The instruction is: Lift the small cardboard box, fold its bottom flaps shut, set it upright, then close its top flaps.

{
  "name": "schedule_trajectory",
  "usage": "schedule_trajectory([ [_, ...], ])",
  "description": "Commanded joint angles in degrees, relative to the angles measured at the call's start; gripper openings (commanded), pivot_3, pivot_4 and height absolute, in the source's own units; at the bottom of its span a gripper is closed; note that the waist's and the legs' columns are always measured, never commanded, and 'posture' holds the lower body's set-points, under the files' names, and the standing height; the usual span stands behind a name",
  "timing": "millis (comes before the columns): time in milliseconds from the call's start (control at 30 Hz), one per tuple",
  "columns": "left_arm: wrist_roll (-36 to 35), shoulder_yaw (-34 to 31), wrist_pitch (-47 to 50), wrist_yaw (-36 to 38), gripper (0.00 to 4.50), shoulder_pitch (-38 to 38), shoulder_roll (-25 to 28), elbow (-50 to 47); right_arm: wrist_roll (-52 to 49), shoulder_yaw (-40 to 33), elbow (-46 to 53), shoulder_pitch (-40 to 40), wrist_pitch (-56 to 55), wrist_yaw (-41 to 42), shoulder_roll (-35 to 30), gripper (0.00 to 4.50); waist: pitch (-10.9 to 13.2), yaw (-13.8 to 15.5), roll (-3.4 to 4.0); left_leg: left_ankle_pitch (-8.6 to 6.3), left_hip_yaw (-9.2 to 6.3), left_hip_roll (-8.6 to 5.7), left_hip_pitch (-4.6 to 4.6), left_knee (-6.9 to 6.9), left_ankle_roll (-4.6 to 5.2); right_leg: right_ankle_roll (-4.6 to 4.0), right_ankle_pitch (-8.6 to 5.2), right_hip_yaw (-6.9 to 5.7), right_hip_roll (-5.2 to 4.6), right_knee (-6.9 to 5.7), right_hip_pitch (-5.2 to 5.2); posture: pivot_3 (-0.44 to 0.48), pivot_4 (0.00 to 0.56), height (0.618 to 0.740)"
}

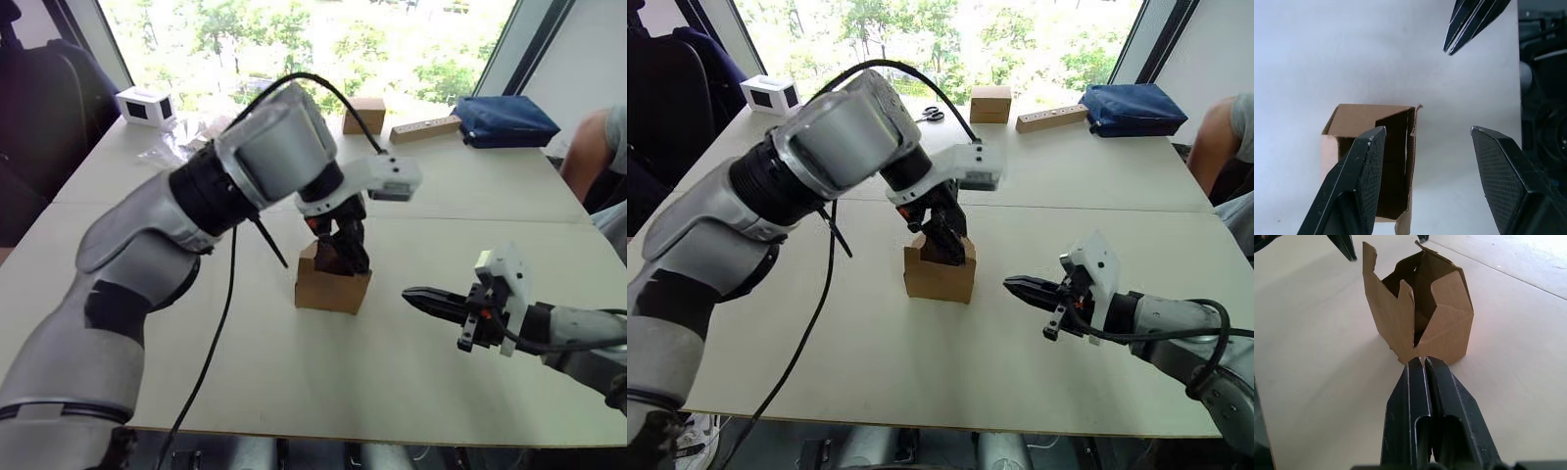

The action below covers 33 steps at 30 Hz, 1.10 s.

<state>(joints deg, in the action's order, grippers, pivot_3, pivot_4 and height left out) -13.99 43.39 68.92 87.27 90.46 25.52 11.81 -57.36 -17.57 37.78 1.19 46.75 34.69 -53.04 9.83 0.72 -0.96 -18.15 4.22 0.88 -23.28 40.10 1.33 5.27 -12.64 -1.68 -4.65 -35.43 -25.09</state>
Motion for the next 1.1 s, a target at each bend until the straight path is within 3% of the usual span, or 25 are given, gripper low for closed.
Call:
schedule_trajectory([
  [33,-2.6,-12.1,-5.3,-2.9,2.81,-0.9,0.4,6.4,0.5,-1.2,-2.8,-3.9,-2.5,2.0,0.9,0.00,0.0,-0.1,0.00,0.00,0.04,0.01,-0.01,0.03,0.00,0.03,0.02,0.04,-0.01,-0.04,-0.04,0.000,0.150,0.740],
  [133,-10.7,-36.5,-15.0,-13.2,2.81,-10.4,-0.2,10.1,3.0,1.3,-6.9,-8.2,-4.0,3.7,1.5,0.00,0.0,-0.2,0.07,0.00,0.06,0.03,0.00,0.03,0.00,0.08,0.05,0.06,-0.03,-0.10,-0.07,0.000,0.150,0.740],
  [167,-12.5,-41.3,-17.0,-14.3,2.81,-13.1,0.3,9.5,3.5,1.9,-7.7,-9.2,-4.2,4.1,1.7,0.00,0.0,-0.5,0.08,0.00,0.07,0.07,-0.01,0.03,0.00,0.09,0.05,0.06,-0.03,-0.16,-0.13,0.000,0.150,0.740],
  [300,-12.3,-43.8,-21.5,-12.7,2.81,-26.5,8.2,0.2,3.6,3.1,-10.5,-14.1,-3.9,5.7,2.5,0.00,0.0,-1.3,0.04,0.08,0.05,0.06,0.00,0.01,-0.13,0.08,0.05,0.03,-0.04,-0.59,-0.29,0.000,0.150,0.740],
  [433,-16.9,-49.4,-20.8,-14.3,1.99,-37.9,11.7,-7.6,7.4,6.4,-15.3,-18.4,-5.4,8.1,3.5,0.00,0.0,-1.0,0.01,0.21,0.06,0.05,0.00,0.02,-0.36,0.07,0.05,0.03,-0.09,-0.63,-0.28,0.000,0.150,0.740],
  [533,-16.9,-49.1,-22.8,-14.2,0.64,-45.2,13.4,-10.8,10.2,10.1,-17.9,-20.5,-6.3,11.5,4.1,0.00,0.0,-0.2,0.00,0.16,0.06,-0.02,0.00,0.04,-0.29,0.07,0.06,0.00,-0.18,-0.61,-0.22,0.000,0.150,0.740],
  [600,-16.7,-48.0,-24.4,-14.9,0.07,-48.6,13.2,-13.2,11.4,12.4,-18.8,-22.6,-6.4,13.4,4.7,0.00,0.0,0.1,0.00,0.17,0.07,-0.06,0.01,0.04,-0.29,0.07,0.06,0.00,-0.22,-0.61,-0.21,0.000,0.150,0.740],
  [867,-16.0,-43.1,-27.5,-15.8,0.07,-51.9,12.3,-15.9,16.7,17.0,-21.0,-26.6,-7.2,17.1,5.7,0.00,0.0,0.0,0.01,0.16,0.08,-0.13,0.01,0.06,-0.29,0.07,0.06,-0.03,-0.26,-0.62,-0.20,0.000,0.150,0.740],
  [1100,-9.0,-34.0,-35.6,-14.1,0.07,-48.9,9.6,-8.4,22.4,21.8,-23.0,-29.2,-8.6,19.7,7.3,0.00,0.0,0.0,0.02,0.16,0.13,-0.24,0.05,0.06,-0.28,0.07,0.06,-0.05,-0.22,-0.62,-0.16,0.000,0.150,0.740],
])
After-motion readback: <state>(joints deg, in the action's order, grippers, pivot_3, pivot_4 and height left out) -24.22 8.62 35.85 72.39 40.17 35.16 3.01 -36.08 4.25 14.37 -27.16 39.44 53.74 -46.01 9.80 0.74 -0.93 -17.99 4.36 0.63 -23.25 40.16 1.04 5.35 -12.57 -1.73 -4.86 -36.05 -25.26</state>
